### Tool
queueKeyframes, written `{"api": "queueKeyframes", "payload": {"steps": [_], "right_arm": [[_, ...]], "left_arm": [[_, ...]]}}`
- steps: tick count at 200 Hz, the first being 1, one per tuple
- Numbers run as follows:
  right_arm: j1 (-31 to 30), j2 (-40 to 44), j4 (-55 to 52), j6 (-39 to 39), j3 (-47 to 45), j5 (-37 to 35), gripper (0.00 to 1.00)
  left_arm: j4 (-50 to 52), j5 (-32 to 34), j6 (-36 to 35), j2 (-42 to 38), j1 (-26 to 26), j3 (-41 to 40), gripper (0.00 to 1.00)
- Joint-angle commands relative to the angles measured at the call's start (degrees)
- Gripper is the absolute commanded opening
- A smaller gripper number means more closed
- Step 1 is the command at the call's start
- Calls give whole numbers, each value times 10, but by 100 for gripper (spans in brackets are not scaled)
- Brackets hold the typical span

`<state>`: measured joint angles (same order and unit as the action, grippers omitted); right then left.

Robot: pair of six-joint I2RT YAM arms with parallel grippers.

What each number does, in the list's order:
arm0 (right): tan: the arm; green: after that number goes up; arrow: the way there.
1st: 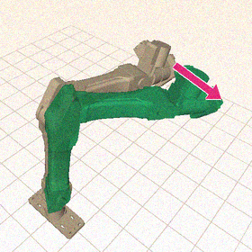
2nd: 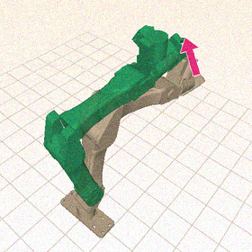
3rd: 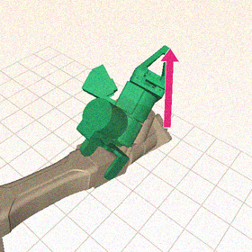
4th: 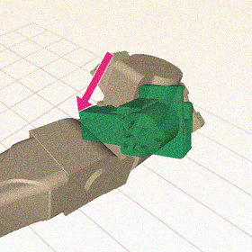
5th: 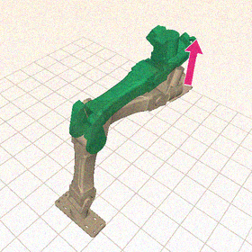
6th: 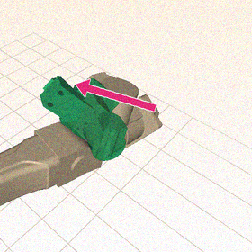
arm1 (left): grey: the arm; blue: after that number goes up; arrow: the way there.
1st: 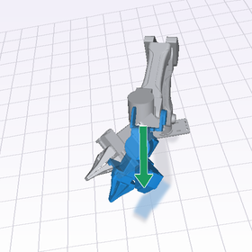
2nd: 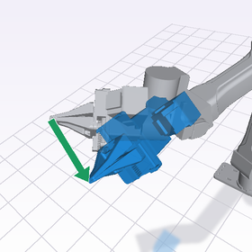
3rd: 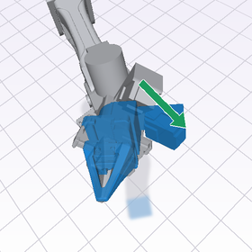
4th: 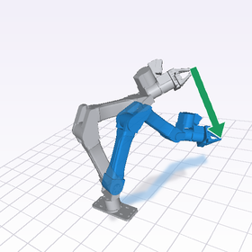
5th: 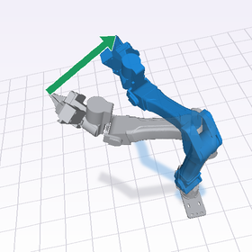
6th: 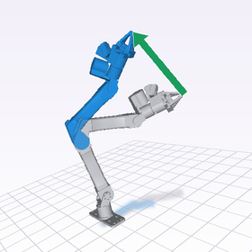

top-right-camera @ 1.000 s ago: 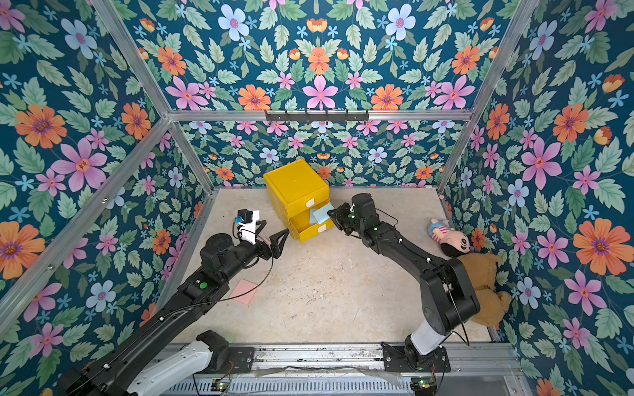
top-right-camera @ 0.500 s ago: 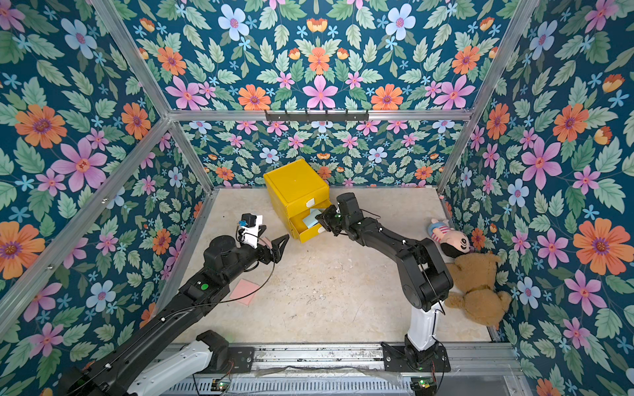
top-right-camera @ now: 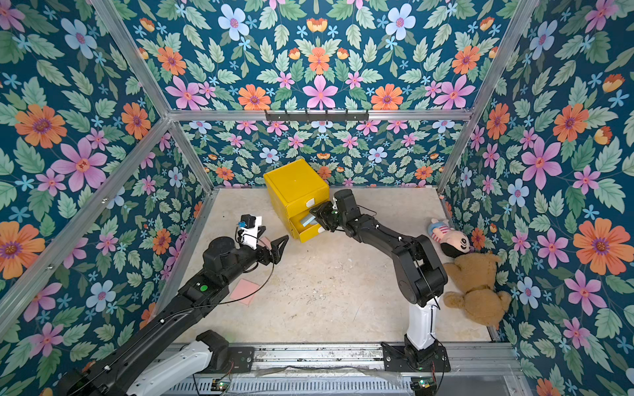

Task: Please put the sticky notes in the drawer by color
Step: Place the sticky notes in the drawer, then close the drawer in the storage box.

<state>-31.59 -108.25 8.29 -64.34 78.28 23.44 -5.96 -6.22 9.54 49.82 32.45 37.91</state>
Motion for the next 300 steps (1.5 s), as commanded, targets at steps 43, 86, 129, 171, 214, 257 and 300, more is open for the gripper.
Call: {"api": "queueKeyframes", "payload": {"steps": [43,86,129,171,214,257,300], "right_arm": [[6,126,-26,66,-86,-98,61],[6,225,86,237,-246,-91,68],[-3,205,175,389,-325,-69,61],[-15,116,205,428,-290,-61,49],[-15,61,244,413,-242,-62,34],[-15,18,249,408,-190,-76,30],[-15,-24,253,401,-144,-70,29]], "left_arm": [[-2,6,31,16,0,12,100],[33,50,121,100,-13,89,99],[117,123,200,208,-51,214,82],[155,127,197,299,-67,318,75],[206,138,161,369,-77,372,73],[211,106,166,399,-89,374,67],[206,78,172,420,-100,377,59]]}}
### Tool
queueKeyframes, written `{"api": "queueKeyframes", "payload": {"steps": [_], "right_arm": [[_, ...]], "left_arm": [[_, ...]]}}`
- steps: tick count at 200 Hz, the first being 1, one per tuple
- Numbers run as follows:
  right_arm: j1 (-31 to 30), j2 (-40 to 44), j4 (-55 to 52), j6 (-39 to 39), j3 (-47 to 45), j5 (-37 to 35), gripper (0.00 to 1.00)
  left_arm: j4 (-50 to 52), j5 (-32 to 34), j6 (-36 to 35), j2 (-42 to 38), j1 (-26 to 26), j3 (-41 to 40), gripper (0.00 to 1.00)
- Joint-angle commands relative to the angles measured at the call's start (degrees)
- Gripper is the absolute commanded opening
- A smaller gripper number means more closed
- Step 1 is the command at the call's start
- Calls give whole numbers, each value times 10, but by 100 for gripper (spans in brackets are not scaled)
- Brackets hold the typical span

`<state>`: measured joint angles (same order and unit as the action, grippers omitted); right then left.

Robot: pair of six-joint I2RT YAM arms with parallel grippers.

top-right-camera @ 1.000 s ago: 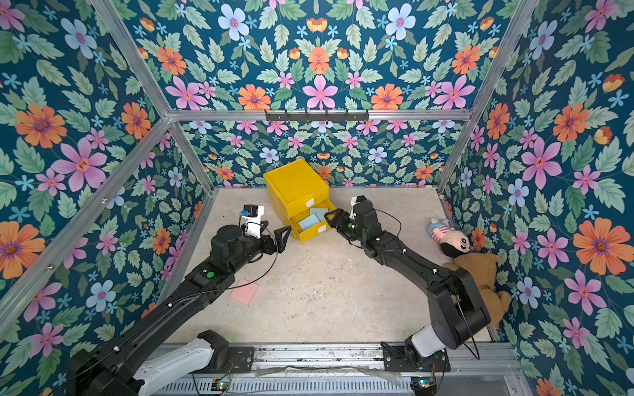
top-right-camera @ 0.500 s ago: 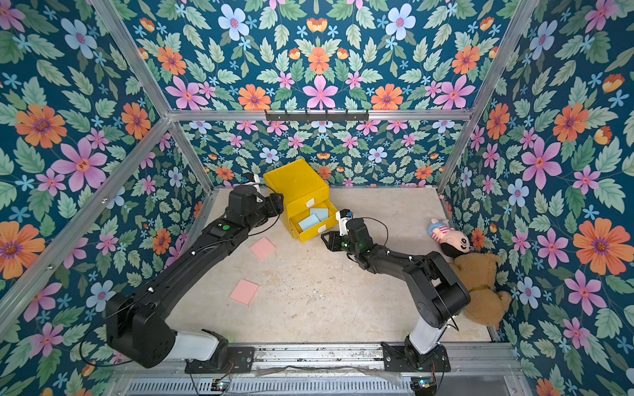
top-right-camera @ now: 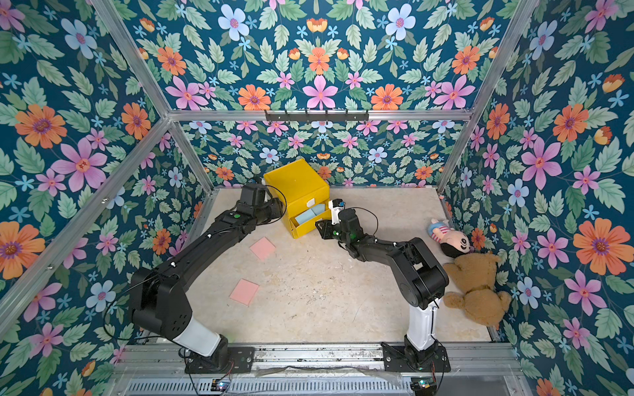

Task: Please put the sticky notes in the drawer by color
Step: Close the drawer in the storage box.

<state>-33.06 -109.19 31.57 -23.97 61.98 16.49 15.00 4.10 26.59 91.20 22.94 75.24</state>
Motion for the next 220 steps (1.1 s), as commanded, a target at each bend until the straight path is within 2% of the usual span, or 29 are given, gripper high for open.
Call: {"api": "queueKeyframes", "payload": {"steps": [1,31,50,87,150,186,208,220], "right_arm": [[-1,-15,20,-3,20,-1,29],[-1,-42,21,-4,43,-6,28],[-6,-52,22,9,54,-35,28],[-14,-71,69,30,62,-82,33],[-16,-101,137,7,73,-86,43],[-17,-76,207,-10,-2,-87,56],[-13,-79,237,-28,-43,-83,62],[-9,-94,263,-46,-53,-69,64]], "left_arm": [[-3,-26,1,7,-5,3,58],[-3,-33,3,14,-7,6,57],[-1,-35,4,10,-7,4,57],[6,-28,4,-8,-7,-4,57],[61,0,-14,-57,-7,9,60],[88,-15,-56,-28,-4,85,71],[103,-13,-80,10,-5,146,87],[125,7,-79,42,-5,183,91]]}}
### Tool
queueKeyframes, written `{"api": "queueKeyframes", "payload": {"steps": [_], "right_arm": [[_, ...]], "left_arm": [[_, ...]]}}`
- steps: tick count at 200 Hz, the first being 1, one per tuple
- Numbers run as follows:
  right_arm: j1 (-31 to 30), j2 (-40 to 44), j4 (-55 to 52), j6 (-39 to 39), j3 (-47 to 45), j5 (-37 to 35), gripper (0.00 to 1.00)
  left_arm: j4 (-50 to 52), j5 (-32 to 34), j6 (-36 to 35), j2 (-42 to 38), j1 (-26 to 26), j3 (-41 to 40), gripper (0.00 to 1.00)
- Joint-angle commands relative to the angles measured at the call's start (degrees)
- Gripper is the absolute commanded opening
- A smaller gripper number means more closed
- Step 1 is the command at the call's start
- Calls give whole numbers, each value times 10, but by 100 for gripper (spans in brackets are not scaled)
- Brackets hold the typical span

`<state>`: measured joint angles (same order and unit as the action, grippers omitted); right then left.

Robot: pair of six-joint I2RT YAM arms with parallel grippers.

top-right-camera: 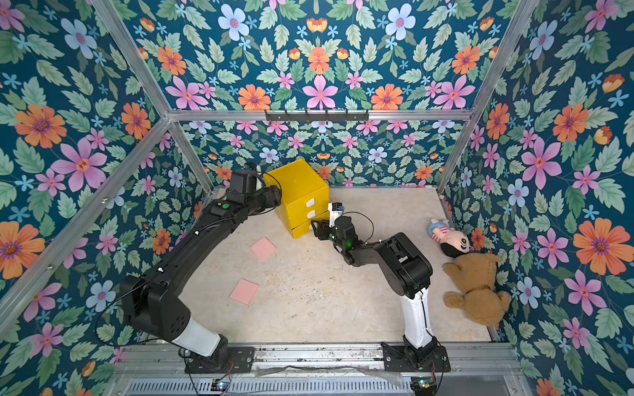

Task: Please put the sticky notes in the drawer by color
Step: Close the drawer in the storage box, then open the drawer in the storage box.

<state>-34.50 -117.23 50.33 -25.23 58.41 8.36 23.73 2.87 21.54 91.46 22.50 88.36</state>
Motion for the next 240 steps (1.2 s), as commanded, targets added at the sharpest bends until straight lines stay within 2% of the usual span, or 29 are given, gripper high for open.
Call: {"api": "queueKeyframes", "payload": {"steps": [1,15,23,55,131,156,240], "right_arm": [[5,-15,78,-36,-18,14,65],[12,-42,107,-65,-14,44,66],[15,-60,129,-83,-11,59,71],[18,-110,162,-114,15,78,72],[21,-166,140,-130,70,99,74],[21,-174,126,-137,90,106,69],[21,-178,89,-141,115,117,48]], "left_arm": [[39,20,-27,42,-1,54,91],[36,30,-3,67,-4,64,91],[25,25,14,77,-7,62,89],[-5,0,54,108,-8,56,88],[-3,2,52,123,-9,26,70],[2,-4,49,124,-10,21,64],[5,-20,46,128,-14,15,63]]}}
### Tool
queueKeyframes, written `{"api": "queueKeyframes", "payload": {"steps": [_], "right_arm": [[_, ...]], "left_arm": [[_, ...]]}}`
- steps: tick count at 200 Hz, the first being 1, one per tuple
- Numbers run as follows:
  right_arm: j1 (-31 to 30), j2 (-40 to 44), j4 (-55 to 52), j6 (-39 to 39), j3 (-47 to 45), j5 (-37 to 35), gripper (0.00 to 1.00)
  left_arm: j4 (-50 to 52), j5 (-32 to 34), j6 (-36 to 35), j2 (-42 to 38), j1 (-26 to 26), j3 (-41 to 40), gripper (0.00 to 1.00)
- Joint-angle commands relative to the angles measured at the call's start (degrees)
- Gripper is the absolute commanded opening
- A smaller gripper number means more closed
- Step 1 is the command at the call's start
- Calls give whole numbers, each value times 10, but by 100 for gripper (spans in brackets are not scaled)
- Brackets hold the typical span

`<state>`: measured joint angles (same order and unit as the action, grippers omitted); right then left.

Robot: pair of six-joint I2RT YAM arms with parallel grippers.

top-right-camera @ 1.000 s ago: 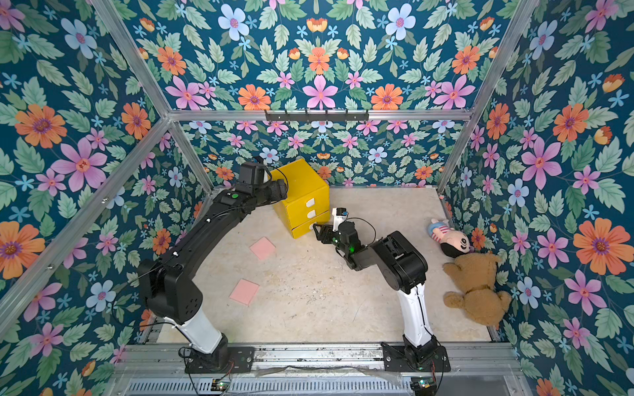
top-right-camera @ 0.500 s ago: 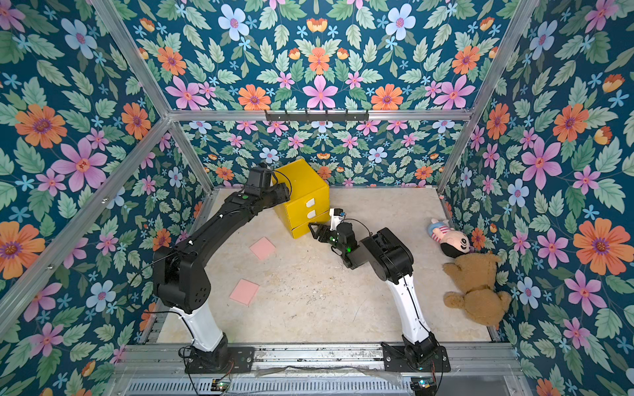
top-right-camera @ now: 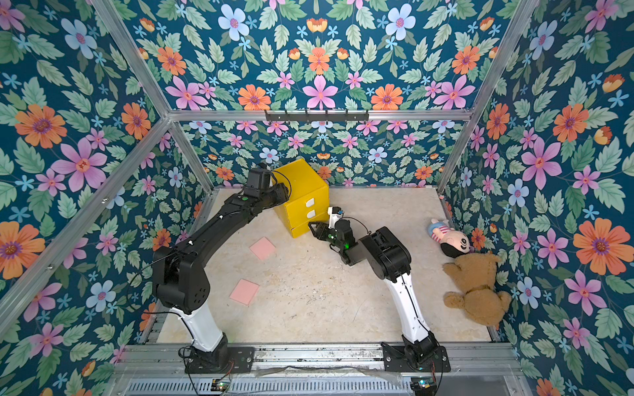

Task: Please put the sticky notes in the drawer by color
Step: Open the drawer in the storage box.

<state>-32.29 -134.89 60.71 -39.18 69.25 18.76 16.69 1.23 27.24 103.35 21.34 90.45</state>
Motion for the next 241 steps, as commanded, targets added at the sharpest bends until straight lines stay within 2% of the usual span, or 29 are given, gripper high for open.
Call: {"api": "queueKeyframes", "payload": {"steps": [1,39,112,241], "right_arm": [[-1,-1,-16,-2,7,13,48],[-1,4,-16,-7,4,14,41],[0,38,10,-14,-41,8,40],[1,150,133,-29,-293,-15,40]], "left_arm": [[75,-4,-11,9,-2,-6,63],[72,-5,-10,4,-3,-14,63],[69,-6,-11,2,-7,-19,63],[64,-15,-9,-3,-7,-31,63]]}}
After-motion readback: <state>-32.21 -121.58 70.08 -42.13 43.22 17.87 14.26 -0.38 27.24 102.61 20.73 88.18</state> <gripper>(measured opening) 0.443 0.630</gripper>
